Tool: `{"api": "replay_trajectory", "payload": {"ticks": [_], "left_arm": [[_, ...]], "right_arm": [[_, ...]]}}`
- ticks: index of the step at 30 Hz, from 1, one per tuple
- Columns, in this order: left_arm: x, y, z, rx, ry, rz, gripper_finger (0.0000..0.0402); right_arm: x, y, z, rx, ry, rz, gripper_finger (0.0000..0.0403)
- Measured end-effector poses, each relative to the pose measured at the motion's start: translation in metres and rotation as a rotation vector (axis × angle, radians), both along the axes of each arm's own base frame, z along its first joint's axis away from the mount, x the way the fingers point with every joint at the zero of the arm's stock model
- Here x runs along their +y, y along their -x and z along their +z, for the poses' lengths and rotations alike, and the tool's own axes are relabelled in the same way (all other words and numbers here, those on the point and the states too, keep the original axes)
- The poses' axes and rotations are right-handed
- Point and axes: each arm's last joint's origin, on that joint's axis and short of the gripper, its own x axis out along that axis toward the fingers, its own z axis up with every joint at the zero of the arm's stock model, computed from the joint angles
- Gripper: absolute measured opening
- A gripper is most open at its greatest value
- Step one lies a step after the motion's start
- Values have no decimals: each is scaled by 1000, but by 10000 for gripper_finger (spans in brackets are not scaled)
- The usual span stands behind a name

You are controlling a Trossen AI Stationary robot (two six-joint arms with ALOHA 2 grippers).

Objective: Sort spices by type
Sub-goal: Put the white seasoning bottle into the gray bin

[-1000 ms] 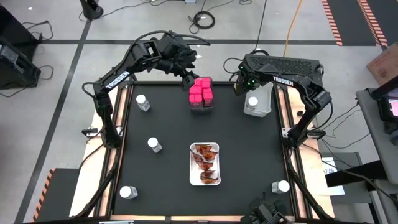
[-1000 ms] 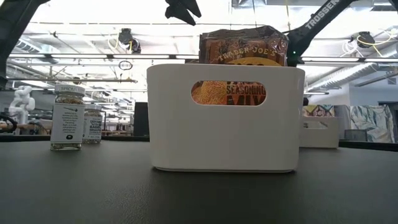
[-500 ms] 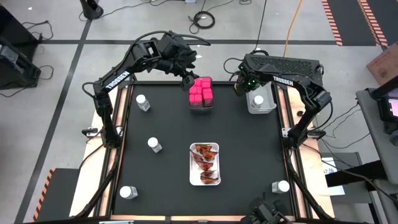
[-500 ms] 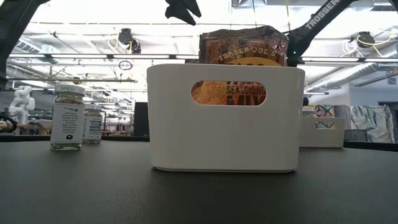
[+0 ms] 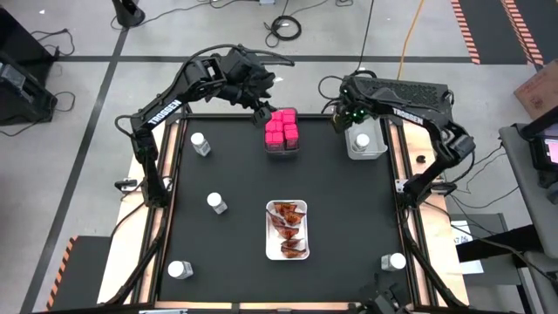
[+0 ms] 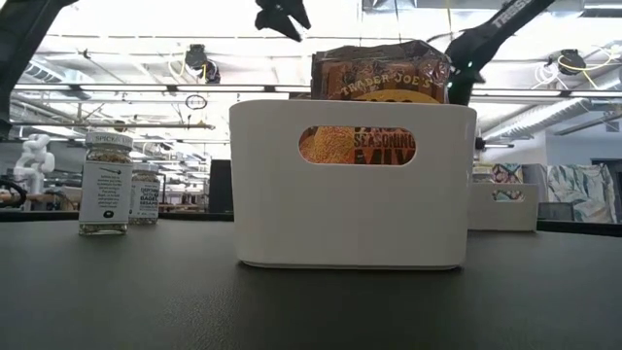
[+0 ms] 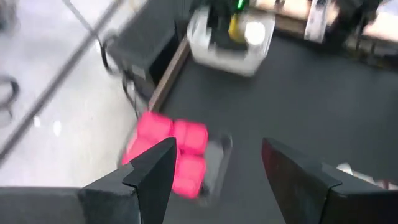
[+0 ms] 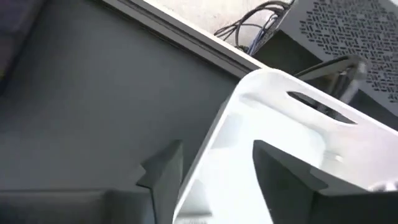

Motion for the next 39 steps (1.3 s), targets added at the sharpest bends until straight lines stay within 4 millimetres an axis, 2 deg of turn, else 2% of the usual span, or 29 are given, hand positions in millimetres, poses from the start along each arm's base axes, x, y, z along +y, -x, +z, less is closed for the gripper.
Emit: {"api": "replay_trajectory", "payload": {"ticks": [5, 7, 10, 12, 16, 19, 23, 28, 39], "left_arm": [[-18, 21, -15, 251, 168, 54, 240], [-25, 19, -20, 265, 182, 77, 240], [-36, 33, -20, 300, 150, 89, 240], [-37, 51, -24, 341, 115, 208, 240], [-28, 89, -44, 333, 160, 415, 240], [-21, 123, -66, 373, 226, 550, 240], [-6, 144, -106, 378, 347, 670, 240], [12, 160, -145, 445, 421, 827, 240], [35, 177, -184, 481, 427, 837, 240]], "right_arm": [[20, 8, 29, -106, -13, 86, 215], [30, 9, 42, -159, 0, 123, 222], [47, 6, 59, -251, 15, 201, 226], [61, 3, 70, -302, 21, 261, 226], [87, -3, 85, -355, 56, 362, 226], [102, -9, 91, -381, 64, 413, 226], [115, -16, 93, -398, 57, 461, 226], [124, -23, 93, -401, 55, 501, 226], [129, -30, 89, -403, 22, 499, 226]]}}
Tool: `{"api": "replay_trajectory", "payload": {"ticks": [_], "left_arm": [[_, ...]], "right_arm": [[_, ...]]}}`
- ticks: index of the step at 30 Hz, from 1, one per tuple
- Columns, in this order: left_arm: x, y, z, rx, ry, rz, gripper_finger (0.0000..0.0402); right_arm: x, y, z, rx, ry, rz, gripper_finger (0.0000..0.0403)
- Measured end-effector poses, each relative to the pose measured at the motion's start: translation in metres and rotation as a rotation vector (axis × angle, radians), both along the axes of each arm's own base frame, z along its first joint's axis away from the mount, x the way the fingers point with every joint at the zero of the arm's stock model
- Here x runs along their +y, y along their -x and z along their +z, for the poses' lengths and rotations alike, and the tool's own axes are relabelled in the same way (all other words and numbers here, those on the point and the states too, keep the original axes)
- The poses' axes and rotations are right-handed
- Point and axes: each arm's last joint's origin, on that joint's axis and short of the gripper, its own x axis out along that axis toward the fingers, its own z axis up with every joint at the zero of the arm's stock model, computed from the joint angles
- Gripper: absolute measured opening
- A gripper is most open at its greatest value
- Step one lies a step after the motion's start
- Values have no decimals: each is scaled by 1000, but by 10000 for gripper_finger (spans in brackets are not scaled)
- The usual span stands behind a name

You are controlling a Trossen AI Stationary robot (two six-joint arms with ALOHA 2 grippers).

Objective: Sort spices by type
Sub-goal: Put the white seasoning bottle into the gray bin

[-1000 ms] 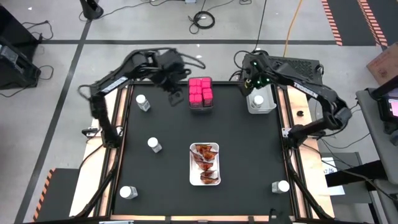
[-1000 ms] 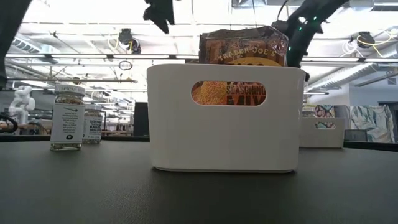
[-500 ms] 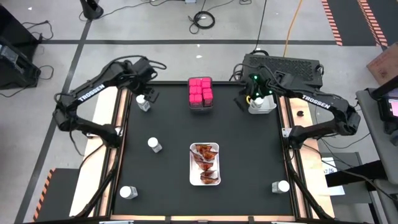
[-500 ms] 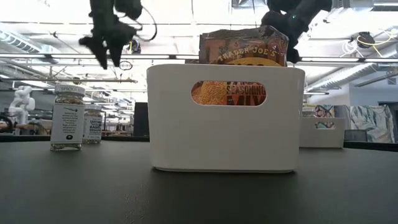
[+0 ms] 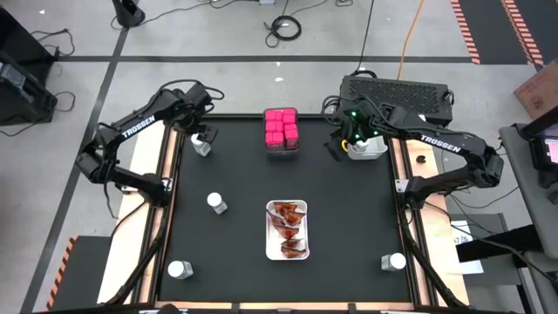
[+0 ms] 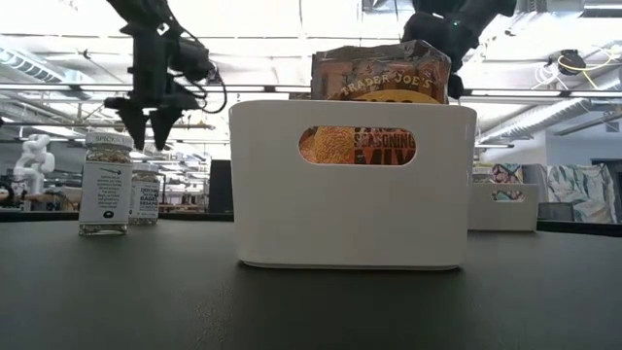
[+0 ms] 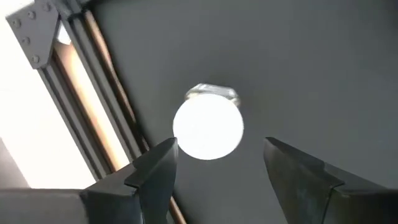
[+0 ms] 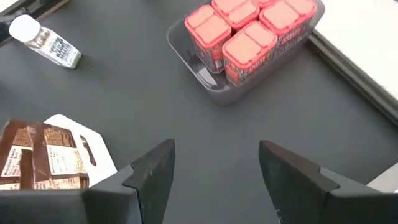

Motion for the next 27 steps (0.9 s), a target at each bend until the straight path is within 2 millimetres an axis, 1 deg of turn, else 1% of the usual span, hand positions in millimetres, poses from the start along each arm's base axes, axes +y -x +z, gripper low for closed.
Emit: {"api": "replay_trajectory", "payload": {"ticks": [4, 8, 14, 17, 24, 27], "left_arm": [[5, 6, -10, 8, 9, -6, 240], [4, 9, -19, 17, 29, -39, 240], [3, 9, -25, 13, 50, -85, 244], [3, 8, -26, 6, 42, -120, 262], [5, 7, -26, 8, 17, -189, 328], [5, 7, -26, 9, 17, -193, 344]], "right_arm": [[0, -1, -1, 1, -7, -4, 226], [0, -2, -2, 2, -11, -8, 226], [-2, -4, -3, 2, -12, -9, 226], [-3, -7, -6, 13, -17, -9, 226], [-6, -13, -14, 38, -29, -7, 226], [-7, -14, -16, 48, -31, -3, 226]]}}
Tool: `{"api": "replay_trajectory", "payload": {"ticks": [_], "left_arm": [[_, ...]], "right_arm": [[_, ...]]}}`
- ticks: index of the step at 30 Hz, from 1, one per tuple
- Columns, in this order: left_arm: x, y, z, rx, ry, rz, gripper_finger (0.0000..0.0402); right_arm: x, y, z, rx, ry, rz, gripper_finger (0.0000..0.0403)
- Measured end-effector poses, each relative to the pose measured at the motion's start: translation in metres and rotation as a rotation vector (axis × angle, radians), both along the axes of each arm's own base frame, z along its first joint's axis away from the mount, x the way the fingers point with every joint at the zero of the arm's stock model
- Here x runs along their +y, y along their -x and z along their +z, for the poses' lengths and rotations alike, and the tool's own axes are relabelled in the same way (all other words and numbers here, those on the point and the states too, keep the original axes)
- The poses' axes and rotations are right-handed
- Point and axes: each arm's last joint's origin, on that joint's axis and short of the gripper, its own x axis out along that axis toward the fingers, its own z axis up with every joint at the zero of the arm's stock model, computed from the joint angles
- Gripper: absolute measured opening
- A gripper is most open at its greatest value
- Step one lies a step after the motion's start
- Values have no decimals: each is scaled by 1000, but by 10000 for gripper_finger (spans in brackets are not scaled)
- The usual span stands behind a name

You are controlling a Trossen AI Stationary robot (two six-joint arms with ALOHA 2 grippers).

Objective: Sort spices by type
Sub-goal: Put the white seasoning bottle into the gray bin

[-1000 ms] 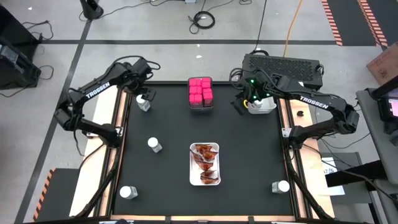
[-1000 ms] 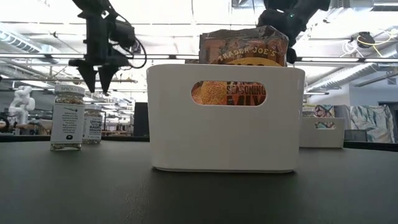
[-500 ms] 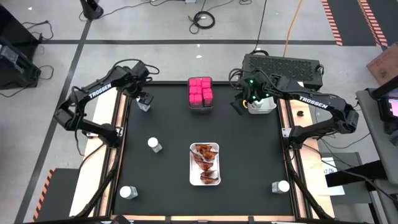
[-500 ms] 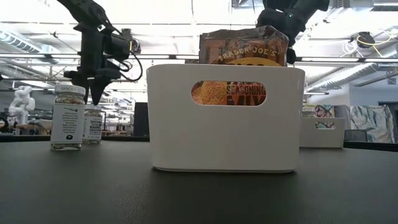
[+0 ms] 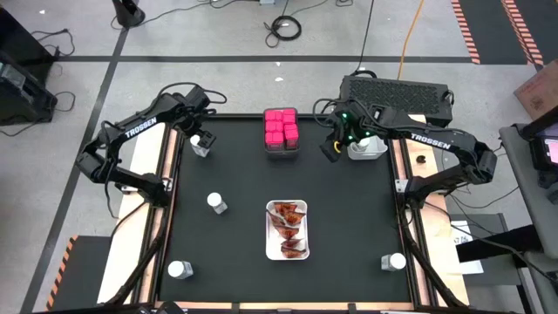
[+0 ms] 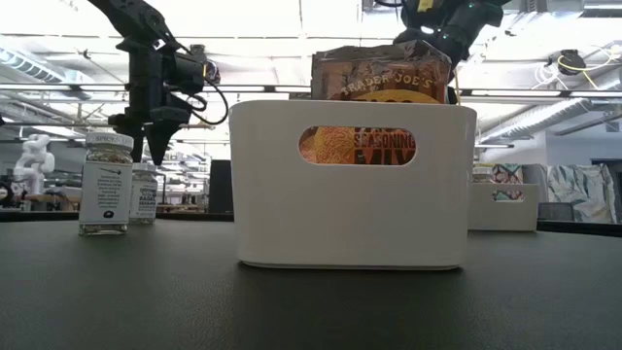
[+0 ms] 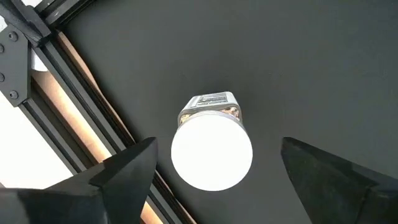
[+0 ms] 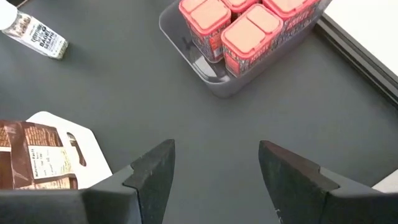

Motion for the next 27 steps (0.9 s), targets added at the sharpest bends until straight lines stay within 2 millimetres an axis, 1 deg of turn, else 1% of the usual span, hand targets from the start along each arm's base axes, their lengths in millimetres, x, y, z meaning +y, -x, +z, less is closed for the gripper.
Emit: {"api": "replay_trajectory", "payload": {"ticks": [9, 20, 27], "left_arm": [[2, -1, -1, -10, -20, -20, 348], [3, -1, -30, 40, 50, -17, 348], [4, -3, -36, 36, 47, 0, 345]], "right_arm": [[-1, -1, -1, -1, 9, 10, 226], [0, -1, -1, 5, 6, 10, 226], [0, -1, -1, 9, 3, 10, 226]]}}
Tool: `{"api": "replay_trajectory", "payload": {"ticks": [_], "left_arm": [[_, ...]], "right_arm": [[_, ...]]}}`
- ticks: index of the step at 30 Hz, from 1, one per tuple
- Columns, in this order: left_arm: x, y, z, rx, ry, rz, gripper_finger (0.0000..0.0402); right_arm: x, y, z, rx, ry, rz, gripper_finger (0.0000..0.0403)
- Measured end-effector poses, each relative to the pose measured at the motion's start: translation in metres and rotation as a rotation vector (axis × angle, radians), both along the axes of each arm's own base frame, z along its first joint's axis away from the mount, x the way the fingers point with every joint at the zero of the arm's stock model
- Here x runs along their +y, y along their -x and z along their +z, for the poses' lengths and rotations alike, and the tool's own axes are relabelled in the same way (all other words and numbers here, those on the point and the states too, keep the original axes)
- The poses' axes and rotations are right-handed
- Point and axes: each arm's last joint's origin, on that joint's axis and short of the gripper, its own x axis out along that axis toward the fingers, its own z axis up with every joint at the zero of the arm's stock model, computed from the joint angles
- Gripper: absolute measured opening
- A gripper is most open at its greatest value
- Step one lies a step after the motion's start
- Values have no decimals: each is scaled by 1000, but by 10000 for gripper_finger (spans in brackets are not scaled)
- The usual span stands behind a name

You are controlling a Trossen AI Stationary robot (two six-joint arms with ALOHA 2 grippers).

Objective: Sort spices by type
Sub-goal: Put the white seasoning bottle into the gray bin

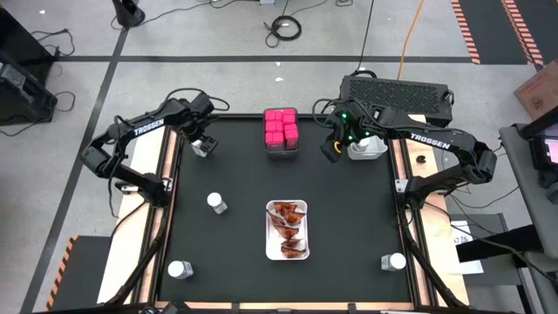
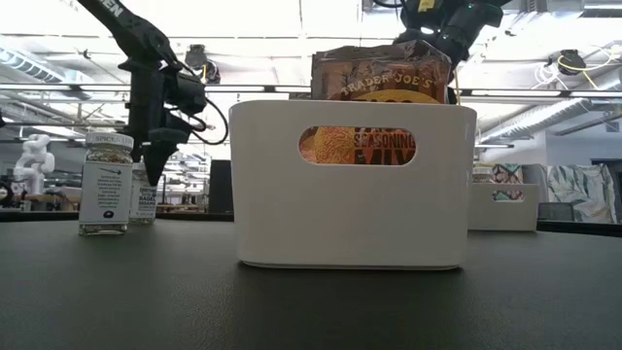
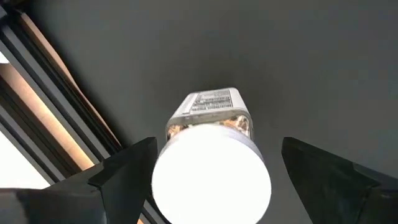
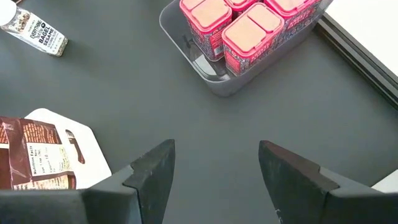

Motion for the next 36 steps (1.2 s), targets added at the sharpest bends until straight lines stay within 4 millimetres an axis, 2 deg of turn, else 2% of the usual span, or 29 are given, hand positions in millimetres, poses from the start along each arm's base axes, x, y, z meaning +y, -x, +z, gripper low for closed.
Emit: {"api": "replay_trajectory", "payload": {"ticks": [4, 12, 17, 22, 25, 28, 32, 36], "left_arm": [[1, 0, 0, 11, -14, 3, 315], [0, 0, 1, 11, -15, 9, 209], [-1, -5, 10, -44, 36, 12, 203], [-4, -20, 39, -137, 63, -12, 203], [-8, -39, 66, -274, 66, -35, 203], [-20, -62, 94, -373, 49, -103, 203], [-45, -105, 127, -488, 21, -209, 203], [-70, -161, 147, -592, -23, -327, 203]], "right_arm": [[0, 1, -1, 9, -5, 0, 226], [1, 2, -1, 19, -6, 6, 226], [2, 3, -2, 41, -5, 19, 226], [4, 8, -1, 68, 4, 49, 226], [8, 15, 3, 79, 11, 64, 226], [14, 27, 13, 67, 27, 75, 226], [23, 44, 30, 7, 66, 74, 226], [31, 61, 45, -55, 118, 58, 226]]}}
